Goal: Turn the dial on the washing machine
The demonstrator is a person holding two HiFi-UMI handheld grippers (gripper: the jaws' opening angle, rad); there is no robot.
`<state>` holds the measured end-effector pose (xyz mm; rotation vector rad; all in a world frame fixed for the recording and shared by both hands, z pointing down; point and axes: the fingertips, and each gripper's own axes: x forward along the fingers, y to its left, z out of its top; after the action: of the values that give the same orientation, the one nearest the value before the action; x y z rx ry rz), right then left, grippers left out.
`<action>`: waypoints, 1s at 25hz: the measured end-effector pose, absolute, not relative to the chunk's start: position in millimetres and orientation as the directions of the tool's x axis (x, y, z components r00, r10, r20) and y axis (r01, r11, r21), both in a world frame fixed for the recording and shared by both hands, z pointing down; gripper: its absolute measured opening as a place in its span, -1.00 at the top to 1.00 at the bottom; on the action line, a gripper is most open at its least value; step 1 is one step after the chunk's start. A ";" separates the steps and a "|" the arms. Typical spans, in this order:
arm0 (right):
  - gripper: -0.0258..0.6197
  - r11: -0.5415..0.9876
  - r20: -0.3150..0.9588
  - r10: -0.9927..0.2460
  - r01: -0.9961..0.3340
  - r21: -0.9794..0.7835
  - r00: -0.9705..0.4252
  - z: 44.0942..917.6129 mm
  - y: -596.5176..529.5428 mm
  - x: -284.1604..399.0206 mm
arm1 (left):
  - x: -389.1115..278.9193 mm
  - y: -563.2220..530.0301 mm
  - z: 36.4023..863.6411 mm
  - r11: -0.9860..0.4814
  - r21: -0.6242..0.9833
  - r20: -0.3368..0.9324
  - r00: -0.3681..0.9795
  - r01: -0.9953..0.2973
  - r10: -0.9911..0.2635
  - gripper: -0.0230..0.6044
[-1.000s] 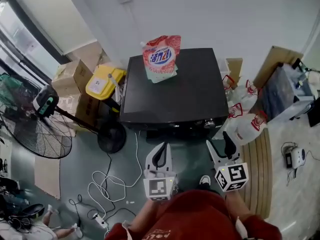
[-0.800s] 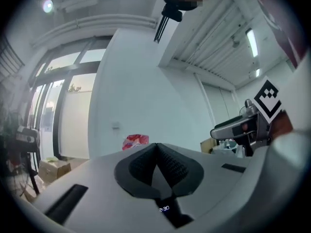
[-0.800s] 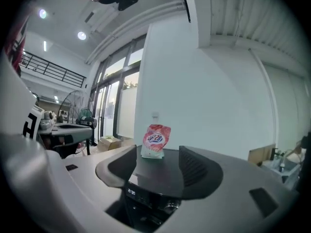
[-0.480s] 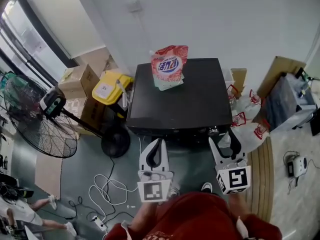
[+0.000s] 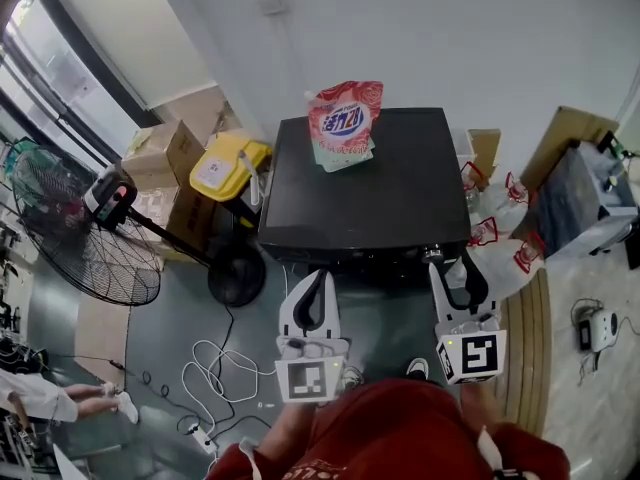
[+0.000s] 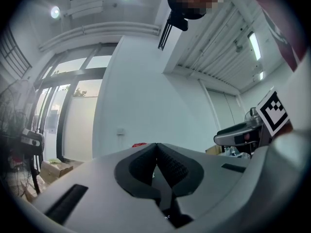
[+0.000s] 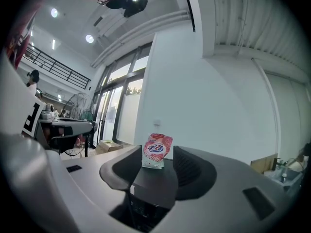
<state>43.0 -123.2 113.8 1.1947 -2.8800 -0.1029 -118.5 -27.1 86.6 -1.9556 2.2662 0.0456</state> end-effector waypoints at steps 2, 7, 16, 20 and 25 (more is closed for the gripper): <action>0.37 0.697 0.000 -0.715 -0.713 0.071 -0.699 116.0 -123.5 43.5 | -118.4 -26.2 86.6 0.151 -0.075 -0.132 -0.141 -0.986 -0.981 0.90; 0.62 0.693 0.018 -0.719 -0.715 0.087 -0.695 124.8 -123.0 43.1 | -117.6 -25.1 90.0 0.152 -0.075 -0.121 -0.143 -0.986 -0.982 0.90; 0.90 0.703 0.011 -0.709 -0.705 0.092 -0.705 123.6 -117.4 41.1 | -115.1 -25.1 95.9 0.159 -0.071 -0.109 -0.150 -0.985 -0.983 0.90; 0.90 0.694 0.009 -0.718 -0.714 0.090 -0.696 124.2 -120.0 41.4 | -115.3 -26.5 100.2 0.159 -0.073 -0.105 -0.151 -0.985 -0.983 0.90; 0.90 0.706 0.021 -0.706 -0.702 0.093 -0.708 127.6 -118.3 39.9 | -113.3 -26.2 104.3 0.162 -0.064 -0.097 -0.156 -0.985 -0.983 0.90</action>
<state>39.9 -118.3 127.6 1.1775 -2.8505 -0.1197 -113.3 -26.2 104.3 -1.9617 2.3039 0.0219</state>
